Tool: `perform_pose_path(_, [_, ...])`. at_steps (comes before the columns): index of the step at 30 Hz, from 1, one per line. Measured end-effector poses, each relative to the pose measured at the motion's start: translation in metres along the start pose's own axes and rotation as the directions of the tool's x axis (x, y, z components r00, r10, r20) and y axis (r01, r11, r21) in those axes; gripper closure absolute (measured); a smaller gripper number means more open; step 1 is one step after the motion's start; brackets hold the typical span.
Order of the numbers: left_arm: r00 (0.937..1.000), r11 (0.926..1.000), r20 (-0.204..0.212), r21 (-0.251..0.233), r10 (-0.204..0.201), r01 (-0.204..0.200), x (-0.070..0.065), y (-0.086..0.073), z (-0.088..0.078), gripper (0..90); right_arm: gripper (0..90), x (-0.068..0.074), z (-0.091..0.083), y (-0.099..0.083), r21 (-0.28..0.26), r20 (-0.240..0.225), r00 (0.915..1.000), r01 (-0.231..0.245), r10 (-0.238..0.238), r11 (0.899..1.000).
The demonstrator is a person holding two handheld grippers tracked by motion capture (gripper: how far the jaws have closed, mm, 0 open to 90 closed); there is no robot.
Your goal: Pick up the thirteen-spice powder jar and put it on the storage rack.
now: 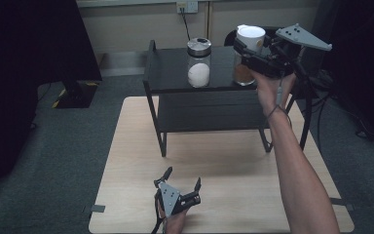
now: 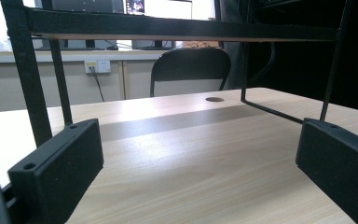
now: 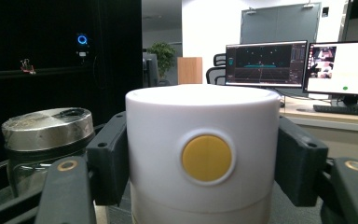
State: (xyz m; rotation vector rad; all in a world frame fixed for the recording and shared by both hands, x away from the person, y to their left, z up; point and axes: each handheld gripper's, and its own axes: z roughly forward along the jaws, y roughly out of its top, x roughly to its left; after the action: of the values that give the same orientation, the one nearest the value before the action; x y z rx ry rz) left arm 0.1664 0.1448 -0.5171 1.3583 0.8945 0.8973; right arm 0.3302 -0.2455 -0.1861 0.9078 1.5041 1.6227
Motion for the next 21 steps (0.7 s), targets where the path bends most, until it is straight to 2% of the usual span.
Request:
perform_pose_path(6, [1.0,1.0,0.0,0.001,0.0,0.0,0.0,0.0001,-0.0001,0.4,29.1,0.002,-0.0006,-0.0052,-0.02,0.007,1.0,-0.001,0.001,1.0])
perform_pose_path(11, [1.0,1.0,0.0,0.0,0.0,0.0,0.0,0.0,-0.0001,0.3,25.2,0.0056,-0.0001,-0.0062,-0.022,0.02,0.9996,0.022,-0.021,1.0])
perform_pose_path(14, [1.0,1.0,0.0,0.0,0.0,0.0,0.0,-0.0001,-0.0001,0.3,21.4,0.0054,-0.0003,-0.0058,-0.022,0.024,0.9997,0.01,-0.009,1.0])
perform_pose_path(19, [1.0,1.0,0.0,0.0,0.001,-0.001,0.0001,0.0001,-0.0001,0.2,8.4,0.0017,-0.001,-0.0054,-0.019,0.021,0.9997,-0.01,0.01,1.0])
perform_pose_path(21, [1.0,1.0,0.0,0.0,0.0,0.0,0.0,0.0,0.0,0.2,3.1,0.0038,-0.0016,-0.0064,-0.025,0.034,0.9994,-0.003,0.003,1.0])
